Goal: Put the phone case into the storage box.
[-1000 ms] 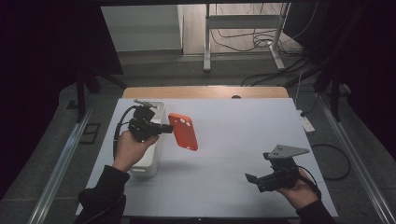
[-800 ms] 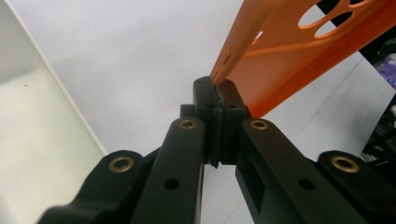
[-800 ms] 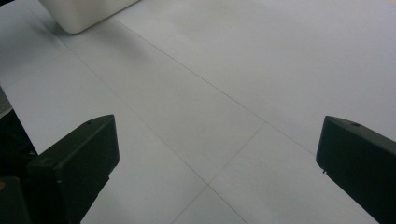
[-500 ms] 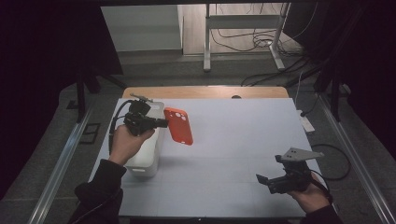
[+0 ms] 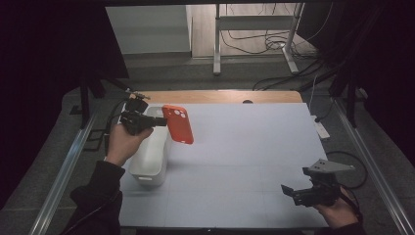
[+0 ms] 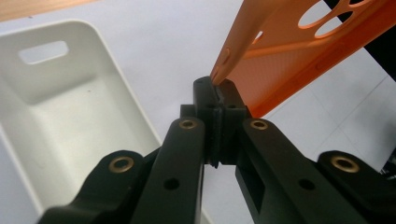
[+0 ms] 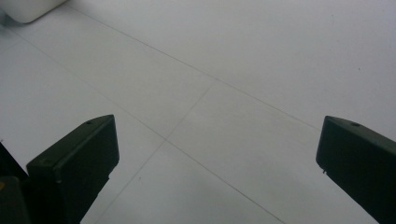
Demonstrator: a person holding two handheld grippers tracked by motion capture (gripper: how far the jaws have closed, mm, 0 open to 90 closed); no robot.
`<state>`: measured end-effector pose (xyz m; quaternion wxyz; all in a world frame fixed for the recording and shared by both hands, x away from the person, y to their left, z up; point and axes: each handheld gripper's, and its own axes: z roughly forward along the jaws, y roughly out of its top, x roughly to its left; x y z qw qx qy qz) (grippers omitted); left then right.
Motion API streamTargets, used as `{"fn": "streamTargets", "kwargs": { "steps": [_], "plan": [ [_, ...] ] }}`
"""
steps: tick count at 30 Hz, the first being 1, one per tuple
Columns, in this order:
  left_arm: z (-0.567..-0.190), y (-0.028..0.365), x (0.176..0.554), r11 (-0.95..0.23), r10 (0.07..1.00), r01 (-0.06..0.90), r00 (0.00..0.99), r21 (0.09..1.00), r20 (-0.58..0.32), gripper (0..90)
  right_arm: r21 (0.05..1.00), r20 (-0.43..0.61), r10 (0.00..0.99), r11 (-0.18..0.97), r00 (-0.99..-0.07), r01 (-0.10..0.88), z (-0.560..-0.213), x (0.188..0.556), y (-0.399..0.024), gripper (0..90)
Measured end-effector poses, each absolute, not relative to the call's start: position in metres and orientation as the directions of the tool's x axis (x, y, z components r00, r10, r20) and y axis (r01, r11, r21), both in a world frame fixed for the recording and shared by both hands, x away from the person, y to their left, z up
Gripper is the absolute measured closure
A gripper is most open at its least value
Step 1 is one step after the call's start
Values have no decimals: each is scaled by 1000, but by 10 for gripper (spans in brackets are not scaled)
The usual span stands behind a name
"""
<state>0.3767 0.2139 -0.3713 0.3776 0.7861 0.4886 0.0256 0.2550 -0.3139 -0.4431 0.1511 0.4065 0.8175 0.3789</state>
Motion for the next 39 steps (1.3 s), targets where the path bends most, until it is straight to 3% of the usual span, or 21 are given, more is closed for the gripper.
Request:
{"fn": "streamTargets", "kwargs": {
  "steps": [24,39],
  "plan": [
    [-353,245,393,-198,843,773,448,603,-297,891,739,75,834,322,-547,592,-443,243,-340,0],
    [-350,263,403,-163,874,781,398,603,-279,891,750,66,835,320,-546,579,-443,241,-340,0]
  ]
}}
